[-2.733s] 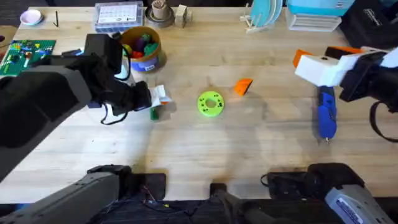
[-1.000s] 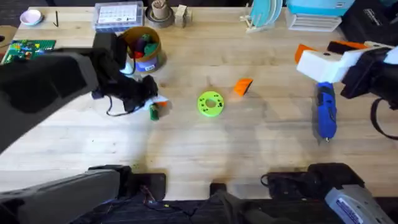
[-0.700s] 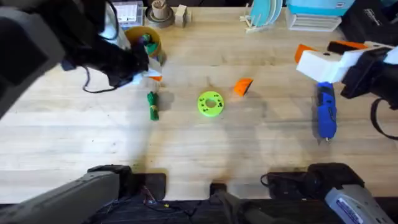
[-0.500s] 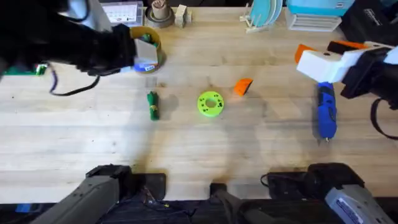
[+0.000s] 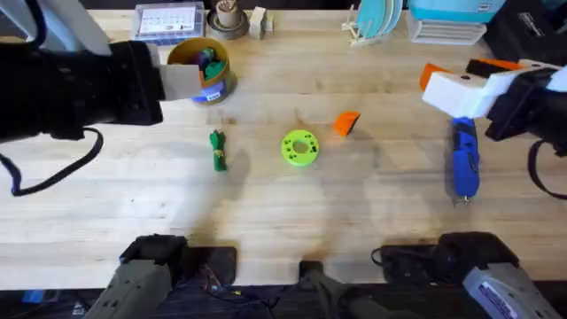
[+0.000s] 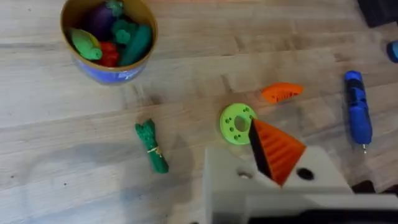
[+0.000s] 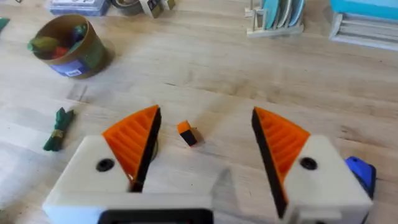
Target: Pick up the gripper from the table and insert it into the empty holder that is missing its gripper. Then pick up a screw, insert it into the mounting hole, and use the screwdriver to tighten it. Finally, clean up the table by picking up the vegetable and placing it into the bucket.
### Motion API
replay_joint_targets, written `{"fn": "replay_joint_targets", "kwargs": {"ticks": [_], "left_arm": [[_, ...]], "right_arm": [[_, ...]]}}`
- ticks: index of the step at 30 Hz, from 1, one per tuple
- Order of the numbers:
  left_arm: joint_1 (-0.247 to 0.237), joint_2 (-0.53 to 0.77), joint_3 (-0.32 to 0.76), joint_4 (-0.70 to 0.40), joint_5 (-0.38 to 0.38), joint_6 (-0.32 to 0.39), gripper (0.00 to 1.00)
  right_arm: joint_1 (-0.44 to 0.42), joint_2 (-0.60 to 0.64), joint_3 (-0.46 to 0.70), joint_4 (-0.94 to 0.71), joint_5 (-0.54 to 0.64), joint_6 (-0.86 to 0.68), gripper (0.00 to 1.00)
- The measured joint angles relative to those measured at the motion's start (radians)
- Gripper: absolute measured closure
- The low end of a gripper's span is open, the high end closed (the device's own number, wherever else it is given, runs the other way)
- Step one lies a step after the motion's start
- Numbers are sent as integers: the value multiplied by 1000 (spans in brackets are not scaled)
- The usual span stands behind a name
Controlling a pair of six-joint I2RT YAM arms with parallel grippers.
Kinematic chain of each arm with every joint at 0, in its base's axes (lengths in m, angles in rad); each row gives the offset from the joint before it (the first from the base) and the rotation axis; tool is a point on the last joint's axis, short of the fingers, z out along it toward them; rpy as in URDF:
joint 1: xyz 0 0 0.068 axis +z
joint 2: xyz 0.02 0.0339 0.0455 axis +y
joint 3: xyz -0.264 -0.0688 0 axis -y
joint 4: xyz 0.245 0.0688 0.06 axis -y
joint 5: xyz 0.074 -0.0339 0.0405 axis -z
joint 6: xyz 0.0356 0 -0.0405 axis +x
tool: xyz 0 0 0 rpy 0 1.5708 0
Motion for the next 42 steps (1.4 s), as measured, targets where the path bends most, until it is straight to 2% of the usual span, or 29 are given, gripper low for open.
{"fn": "replay_joint_targets", "kwargs": {"ticks": [1, 2, 3, 6, 8, 9, 17, 21, 25, 31, 38, 42], "left_arm": [[0, -3, 0, 0, 1, 1, 991], [0, -4, 0, 0, 0, 2, 958], [0, -3, 0, 0, 1, 4, 830], [0, 0, 0, -6, 0, 4, 340], [0, 0, 0, -11, 1, 1, 54], [0, 0, 0, -14, 0, 1, 21], [0, 0, 0, -17, 0, 0, 8], [0, 0, 0, -103, 0, -3, 9], [0, 1, 0, -102, 0, -5, 8], [-3, -1, 0, 63, -19, 1, 7], [-18, -27, -7, 203, -42, 35, 7], [-41, -106, -85, 338, -53, 68, 8]], "right_arm": [[0, 0, 0, -2, 0, 0, 77], [0, 0, 0, -3, 0, 0, 77], [0, 0, 0, -6, 0, 0, 77], [0, 0, 0, -24, 0, 0, 78], [0, 0, 0, -40, 0, 0, 77], [0, 0, 0, -50, 0, 0, 77], [0, 0, 0, -170, 0, 0, 77], [0, 0, 0, -273, 0, 0, 78], [0, 0, 0, -398, 0, 0, 77], [0, 0, 0, -595, -3, 0, 77], [0, 0, 0, -605, -7, 0, 77], [0, 0, 0, -605, -7, 0, 77]]}}
